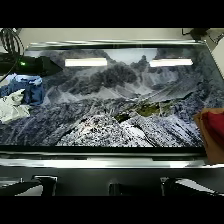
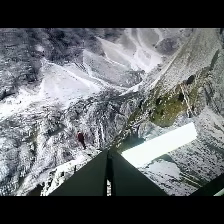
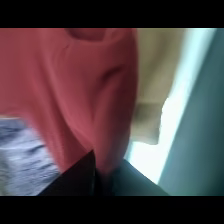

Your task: Fold the clothes and pants, and hang the long-sleeved shirts on hangers.

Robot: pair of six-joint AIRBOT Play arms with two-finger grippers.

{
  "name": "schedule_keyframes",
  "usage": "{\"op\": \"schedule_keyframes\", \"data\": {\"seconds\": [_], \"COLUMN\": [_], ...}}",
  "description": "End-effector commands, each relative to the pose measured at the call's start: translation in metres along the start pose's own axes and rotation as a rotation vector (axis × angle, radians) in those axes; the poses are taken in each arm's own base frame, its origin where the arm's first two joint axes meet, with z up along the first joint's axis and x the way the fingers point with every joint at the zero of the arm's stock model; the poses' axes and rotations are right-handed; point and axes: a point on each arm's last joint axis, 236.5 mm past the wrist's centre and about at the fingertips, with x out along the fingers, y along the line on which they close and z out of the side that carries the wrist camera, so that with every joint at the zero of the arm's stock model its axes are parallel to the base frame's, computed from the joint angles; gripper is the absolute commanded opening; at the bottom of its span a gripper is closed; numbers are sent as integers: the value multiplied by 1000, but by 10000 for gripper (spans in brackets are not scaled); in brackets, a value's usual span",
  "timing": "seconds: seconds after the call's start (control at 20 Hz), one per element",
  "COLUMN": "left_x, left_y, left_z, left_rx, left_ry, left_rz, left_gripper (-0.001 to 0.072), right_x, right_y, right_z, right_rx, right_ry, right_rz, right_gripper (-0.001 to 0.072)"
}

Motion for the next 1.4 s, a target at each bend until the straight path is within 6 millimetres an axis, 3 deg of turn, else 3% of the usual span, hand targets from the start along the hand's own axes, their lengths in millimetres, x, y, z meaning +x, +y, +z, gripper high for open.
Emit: {"op": "schedule_keyframes", "data": {"seconds": [0.0,0.1,0.15,0.2,0.25,0.35,0.4,0.45,0.5,0.55,0.6,0.65,0.7,0.75,0.8,0.9,0.95,1.0,1.05,1.1,1.15,1.25,1.35], "left_x": [0,0,0,0,0,0,-1,-3,-9,-18,-28,-37,-42,-41,-37,-19,-3,14,28,37,48,67,70], "left_y": [0,0,0,0,0,-1,-5,-12,-17,-24,-28,-26,-18,1,28,80,98,112,121,123,117,107,108], "left_z": [0,0,0,0,0,1,5,14,30,52,76,94,104,107,100,62,31,-10,-64,-108,-138,-152,-147], "left_rx": [0,-1,-7,-8,-8,-8,-12,-15,0,30,67,121,184,212,206,140,87,17,-60,-94,-115,-110,-95], "left_ry": [0,0,0,0,0,-5,-20,-56,-116,-200,-294,-367,-407,-409,-367,-181,-46,128,348,525,620,554,443], "left_rz": [-1,-1,-1,-1,-1,-4,-19,-43,-50,-44,-15,45,137,263,396,577,600,610,602,572,517,460,492], "left_gripper": [27,27,27,27,28,27,28,27,27,26,25,25,25,25,25,44,250,582,720,720,720,720,720], "right_x": [28,44,51,55,56,38,12,-27,-82,-138,-192,-226,-242,-238,-212,-119,-71,-25,11,36,55,74,78], "right_y": [-42,-47,-49,-50,-46,-11,25,68,119,165,212,250,287,317,341,349,339,323,303,286,271,255,253], "right_z": [-8,-9,-10,-10,-6,15,36,61,86,96,89,70,41,8,-30,-100,-137,-181,-222,-251,-276,-302,-303], "right_rx": [17,24,28,25,8,-85,-137,-190,-256,-343,-453,-549,-637,-720,-818,-919,-979,-1057,-1112,-1148,-1174,-1204,-1213], "right_ry": [31,32,35,34,18,-67,-166,-304,-492,-661,-809,-894,-918,-879,-781,-452,-273,-71,111,235,319,378,347], "right_rz": [-143,-142,-143,-142,-127,-2,111,245,386,499,587,639,691,723,708,541,437,343,265,205,164,127,112], "right_gripper": [35,41,157,467,708,684,690,691,690,690,689,689,688,687,682,677,672,672,673,673,673,673,673]}}
